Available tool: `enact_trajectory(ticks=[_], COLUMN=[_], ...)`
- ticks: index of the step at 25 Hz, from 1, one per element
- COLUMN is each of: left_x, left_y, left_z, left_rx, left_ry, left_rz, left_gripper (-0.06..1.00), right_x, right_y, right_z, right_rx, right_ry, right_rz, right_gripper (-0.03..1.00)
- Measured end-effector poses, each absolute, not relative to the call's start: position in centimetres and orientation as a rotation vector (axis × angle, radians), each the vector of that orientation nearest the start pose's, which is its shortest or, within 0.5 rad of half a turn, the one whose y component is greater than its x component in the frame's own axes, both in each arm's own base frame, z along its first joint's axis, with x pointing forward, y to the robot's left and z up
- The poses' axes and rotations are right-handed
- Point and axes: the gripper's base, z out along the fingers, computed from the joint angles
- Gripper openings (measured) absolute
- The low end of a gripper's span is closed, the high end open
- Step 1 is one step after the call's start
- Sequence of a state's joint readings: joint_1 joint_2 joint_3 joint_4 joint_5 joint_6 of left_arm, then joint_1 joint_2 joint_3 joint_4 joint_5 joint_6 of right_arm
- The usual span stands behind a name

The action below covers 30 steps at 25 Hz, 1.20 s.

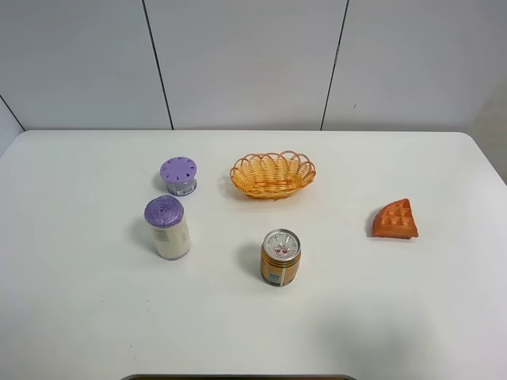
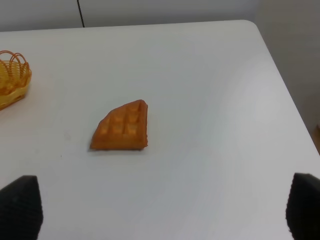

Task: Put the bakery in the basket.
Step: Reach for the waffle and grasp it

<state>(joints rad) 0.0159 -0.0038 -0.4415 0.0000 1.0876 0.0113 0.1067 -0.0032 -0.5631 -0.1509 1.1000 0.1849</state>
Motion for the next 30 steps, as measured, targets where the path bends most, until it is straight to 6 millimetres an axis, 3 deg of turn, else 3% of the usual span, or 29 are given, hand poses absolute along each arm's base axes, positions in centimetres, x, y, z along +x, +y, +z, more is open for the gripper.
enact_trajectory(ticks=[15, 19, 23, 30], left_x=[0.0, 0.0, 0.0, 0.0], left_y=[0.0, 0.0, 0.0, 0.0], left_z=[25.9, 25.9, 25.9, 25.9], left_rx=[-0.005, -0.005, -0.005, -0.005], left_ry=[2.126, 2.126, 2.126, 2.126], left_rz=[0.016, 0.016, 0.016, 0.016], left_gripper=[0.99, 0.99, 0.99, 0.99], right_x=[-1.4, -1.3, 0.8, 8.2], right_y=[-1.4, -1.2, -0.9, 0.5], right_z=[29.2, 30.5, 32.7, 36.0], right_rx=[0.095, 0.101, 0.124, 0.155], right_ry=[2.005, 2.007, 2.094, 2.381], right_rz=[0.010, 0.038, 0.046, 0.102], right_gripper=[0.97, 0.97, 0.97, 0.97])
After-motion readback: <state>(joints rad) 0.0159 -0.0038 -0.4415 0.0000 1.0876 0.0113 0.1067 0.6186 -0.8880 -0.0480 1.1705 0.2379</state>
